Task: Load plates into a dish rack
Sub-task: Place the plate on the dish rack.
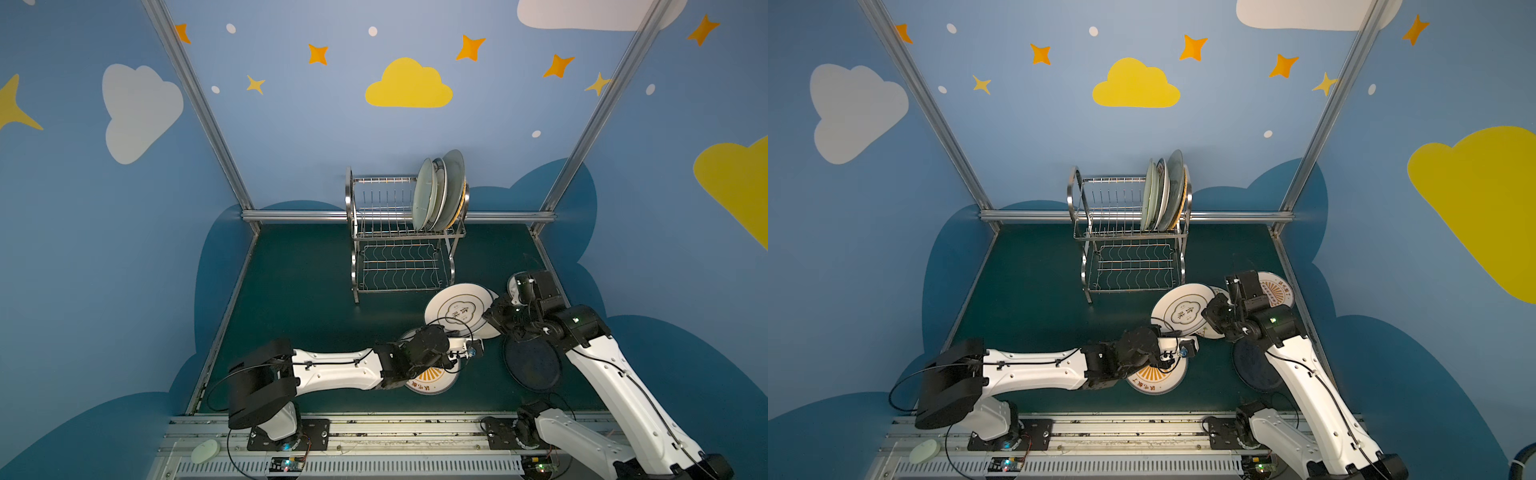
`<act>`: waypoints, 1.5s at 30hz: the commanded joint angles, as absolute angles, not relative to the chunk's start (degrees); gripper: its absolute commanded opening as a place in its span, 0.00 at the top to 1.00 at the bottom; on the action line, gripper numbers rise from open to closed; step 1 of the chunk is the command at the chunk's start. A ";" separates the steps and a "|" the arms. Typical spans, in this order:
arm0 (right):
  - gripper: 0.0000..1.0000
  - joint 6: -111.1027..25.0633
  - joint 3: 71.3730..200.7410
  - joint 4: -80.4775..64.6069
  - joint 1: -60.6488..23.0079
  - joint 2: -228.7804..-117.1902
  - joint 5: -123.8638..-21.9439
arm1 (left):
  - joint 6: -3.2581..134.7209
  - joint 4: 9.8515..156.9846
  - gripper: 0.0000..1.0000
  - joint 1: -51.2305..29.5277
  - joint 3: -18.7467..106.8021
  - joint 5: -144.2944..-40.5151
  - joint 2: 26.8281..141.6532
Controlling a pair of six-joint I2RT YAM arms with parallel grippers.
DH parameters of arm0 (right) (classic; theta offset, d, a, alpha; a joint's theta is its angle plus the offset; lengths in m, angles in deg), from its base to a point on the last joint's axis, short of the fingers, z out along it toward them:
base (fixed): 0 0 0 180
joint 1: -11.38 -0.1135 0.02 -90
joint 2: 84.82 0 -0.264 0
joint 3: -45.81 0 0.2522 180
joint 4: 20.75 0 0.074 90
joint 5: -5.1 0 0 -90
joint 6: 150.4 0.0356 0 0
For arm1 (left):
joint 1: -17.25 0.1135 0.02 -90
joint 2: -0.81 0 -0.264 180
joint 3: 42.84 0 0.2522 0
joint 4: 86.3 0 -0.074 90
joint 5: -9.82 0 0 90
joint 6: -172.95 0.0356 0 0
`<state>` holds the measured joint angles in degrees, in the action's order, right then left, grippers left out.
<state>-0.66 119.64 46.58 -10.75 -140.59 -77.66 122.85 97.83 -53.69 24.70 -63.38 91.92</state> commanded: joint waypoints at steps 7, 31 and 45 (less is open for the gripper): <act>0.16 -6.59 126.58 41.84 -11.29 -142.69 -80.13 | 114.23 96.60 0.96 -53.59 23.81 -58.99 85.98; 0.08 -31.22 112.97 16.01 -9.80 -134.45 -76.92 | 77.79 67.08 0.96 -54.56 26.00 -54.21 45.22; 0.08 -36.48 101.28 -3.67 -11.19 -131.58 -64.24 | 73.74 63.71 0.96 -48.76 48.40 -51.85 54.50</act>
<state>-34.43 102.20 2.49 -10.53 -132.57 -68.06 74.79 62.31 -50.89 44.00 -51.49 52.25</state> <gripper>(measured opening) 0.921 0.066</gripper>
